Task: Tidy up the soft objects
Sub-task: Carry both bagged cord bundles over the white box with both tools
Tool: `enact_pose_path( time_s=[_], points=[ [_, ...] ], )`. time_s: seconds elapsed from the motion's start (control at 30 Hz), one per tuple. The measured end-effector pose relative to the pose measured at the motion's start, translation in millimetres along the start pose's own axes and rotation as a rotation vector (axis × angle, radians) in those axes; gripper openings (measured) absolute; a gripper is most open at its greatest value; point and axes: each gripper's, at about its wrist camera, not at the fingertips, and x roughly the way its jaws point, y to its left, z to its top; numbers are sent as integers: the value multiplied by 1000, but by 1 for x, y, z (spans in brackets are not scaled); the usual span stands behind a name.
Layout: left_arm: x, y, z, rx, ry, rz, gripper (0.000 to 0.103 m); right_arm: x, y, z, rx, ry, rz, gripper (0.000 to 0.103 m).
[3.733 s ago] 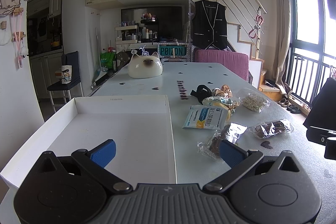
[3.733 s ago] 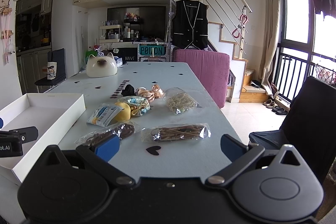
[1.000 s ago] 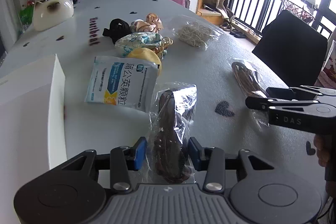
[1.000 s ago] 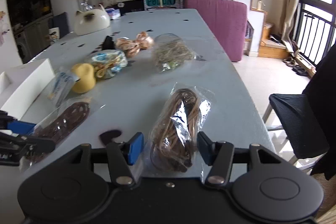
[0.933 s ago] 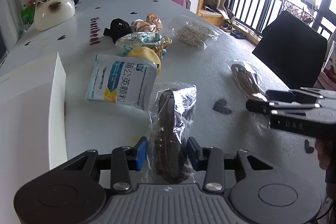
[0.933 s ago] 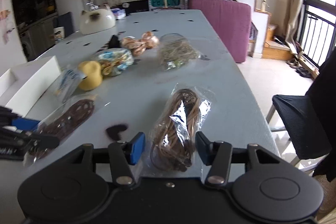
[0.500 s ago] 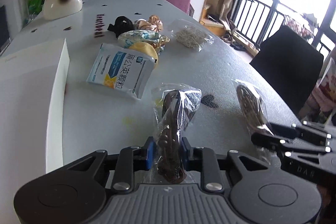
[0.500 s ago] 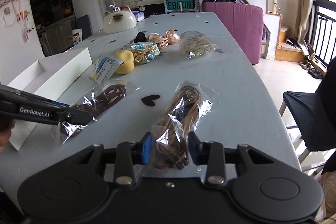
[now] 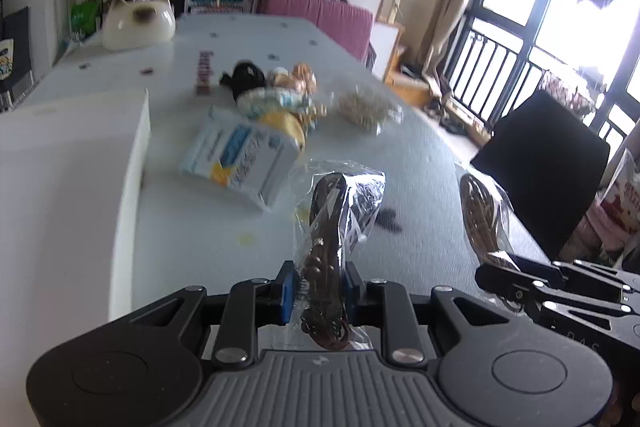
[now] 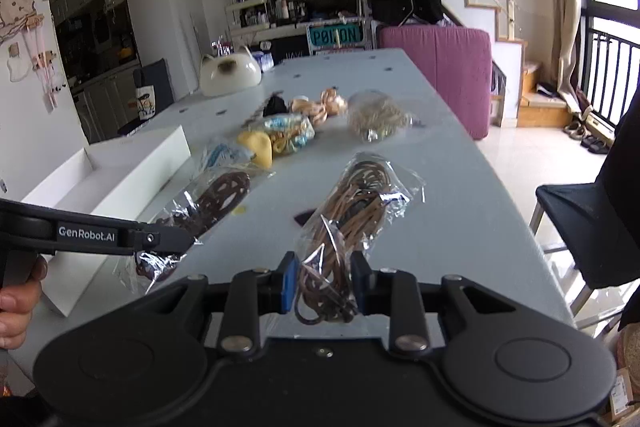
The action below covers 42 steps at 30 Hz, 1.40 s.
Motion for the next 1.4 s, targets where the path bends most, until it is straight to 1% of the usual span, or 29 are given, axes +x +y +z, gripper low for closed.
enact_pose_path(
  time_s=[0.2,0.37,0.5,0.63,0.77,0.87,1.0,1.1,1.23,1.4],
  points=[
    [-37,11,14,-22,-127,19,26,-12,12,20,0,-77,3,29],
    [-70,35,22,-60,-212,77,26,-10,37,40,-10,-130,72,29],
    [-89,60,19,-110,-235,138,26,-2,66,49,-15,-137,148,29],
    [-102,85,11,-148,-219,199,26,9,97,51,-16,-108,239,29],
    [-109,108,0,-189,-181,241,26,25,124,50,-3,-44,329,30],
    [-113,124,-7,-222,-156,262,26,32,147,44,-1,8,370,30],
    [-115,140,-17,-244,-116,286,26,38,172,38,-2,72,407,30],
    [-117,151,-24,-260,-90,301,26,40,191,34,-18,106,415,30],
    [-119,165,-30,-287,-71,318,26,42,206,30,-36,143,417,30],
    [-115,175,-34,-303,-53,299,26,50,220,28,-40,208,417,30]
  ],
)
